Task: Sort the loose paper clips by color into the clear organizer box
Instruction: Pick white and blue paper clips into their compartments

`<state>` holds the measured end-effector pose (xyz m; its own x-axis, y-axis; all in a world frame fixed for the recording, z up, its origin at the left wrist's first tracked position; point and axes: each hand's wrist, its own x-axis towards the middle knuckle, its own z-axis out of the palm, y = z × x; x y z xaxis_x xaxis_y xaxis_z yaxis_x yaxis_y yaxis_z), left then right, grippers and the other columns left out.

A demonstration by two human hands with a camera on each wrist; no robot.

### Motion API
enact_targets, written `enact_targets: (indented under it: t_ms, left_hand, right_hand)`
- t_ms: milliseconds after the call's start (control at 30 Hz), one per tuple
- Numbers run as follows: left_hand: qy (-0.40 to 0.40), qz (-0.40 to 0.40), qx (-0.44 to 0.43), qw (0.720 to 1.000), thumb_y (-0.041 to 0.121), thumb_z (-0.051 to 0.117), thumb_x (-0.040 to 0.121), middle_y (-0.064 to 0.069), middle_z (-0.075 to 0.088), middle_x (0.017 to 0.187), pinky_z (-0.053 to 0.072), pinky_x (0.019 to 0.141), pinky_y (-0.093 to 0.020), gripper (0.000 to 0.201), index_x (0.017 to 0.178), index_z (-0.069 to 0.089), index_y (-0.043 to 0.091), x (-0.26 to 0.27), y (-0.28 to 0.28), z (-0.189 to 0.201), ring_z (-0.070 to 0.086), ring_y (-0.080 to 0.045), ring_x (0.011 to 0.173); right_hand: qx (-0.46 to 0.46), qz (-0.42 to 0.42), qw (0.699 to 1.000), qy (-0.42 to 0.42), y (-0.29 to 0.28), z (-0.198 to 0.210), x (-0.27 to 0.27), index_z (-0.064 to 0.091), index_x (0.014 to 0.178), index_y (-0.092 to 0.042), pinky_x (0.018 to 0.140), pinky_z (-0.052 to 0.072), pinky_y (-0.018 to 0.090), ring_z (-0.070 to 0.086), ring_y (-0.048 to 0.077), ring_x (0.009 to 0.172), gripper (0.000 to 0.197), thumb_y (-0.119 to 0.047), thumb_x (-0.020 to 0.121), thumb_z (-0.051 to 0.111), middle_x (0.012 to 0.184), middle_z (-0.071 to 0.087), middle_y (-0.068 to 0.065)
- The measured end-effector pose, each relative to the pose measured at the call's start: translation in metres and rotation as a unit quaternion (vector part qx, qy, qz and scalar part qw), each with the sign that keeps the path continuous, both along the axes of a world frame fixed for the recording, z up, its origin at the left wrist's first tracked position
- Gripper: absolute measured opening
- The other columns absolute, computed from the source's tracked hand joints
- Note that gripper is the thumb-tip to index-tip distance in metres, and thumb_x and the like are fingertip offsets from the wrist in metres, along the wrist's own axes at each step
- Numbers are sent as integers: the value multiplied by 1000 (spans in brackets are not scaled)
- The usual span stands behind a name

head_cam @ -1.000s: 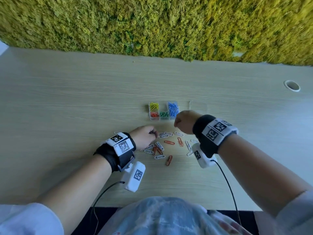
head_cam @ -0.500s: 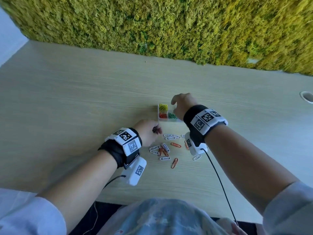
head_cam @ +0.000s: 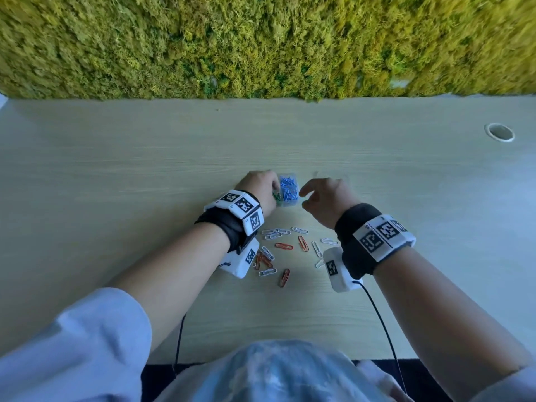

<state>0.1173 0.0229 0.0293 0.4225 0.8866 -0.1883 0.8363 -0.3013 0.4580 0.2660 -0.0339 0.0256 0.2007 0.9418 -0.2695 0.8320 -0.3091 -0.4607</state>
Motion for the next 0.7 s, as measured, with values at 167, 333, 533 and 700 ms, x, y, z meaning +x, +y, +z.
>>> enact_targets:
  t_ms: [167,333,533,700]
  left_hand:
    - [18,12,-5,1000,7,53,86,-4,67,108,48,71,-25,20,95,67,18,13,8,2,63,-24,90]
    - [-39,39,36,998,7,48,88,-5,67,104,46,73,-24,24,98,68,16,4,7,2,62,-23,89]
    - [-30,52,15,998,10,49,88,-3,67,98,46,66,-25,25,99,68,21,-32,-1,0,59,-20,75]
    - [-5,60,-26,998,24,54,88,7,63,84,44,68,-22,13,93,66,26,-64,-19,-7,60,-17,81]
  right_hand:
    - [-2,-8,1000,9,-7,1,8,65,113,-22,77,53,27,64,21,90,26,-19,89,57,104,69,4]
    - [-13,0,1000,1,-7,-2,7,64,112,-25,76,55,29,65,21,86,25,-21,88,57,101,69,2]
    - [-23,73,997,-21,5,-7,-20,63,117,-23,69,42,22,57,17,81,30,-17,90,53,110,67,2]
    - [-10,88,994,-68,17,-11,-41,54,127,-12,83,50,32,59,30,103,39,-12,88,53,124,51,10]
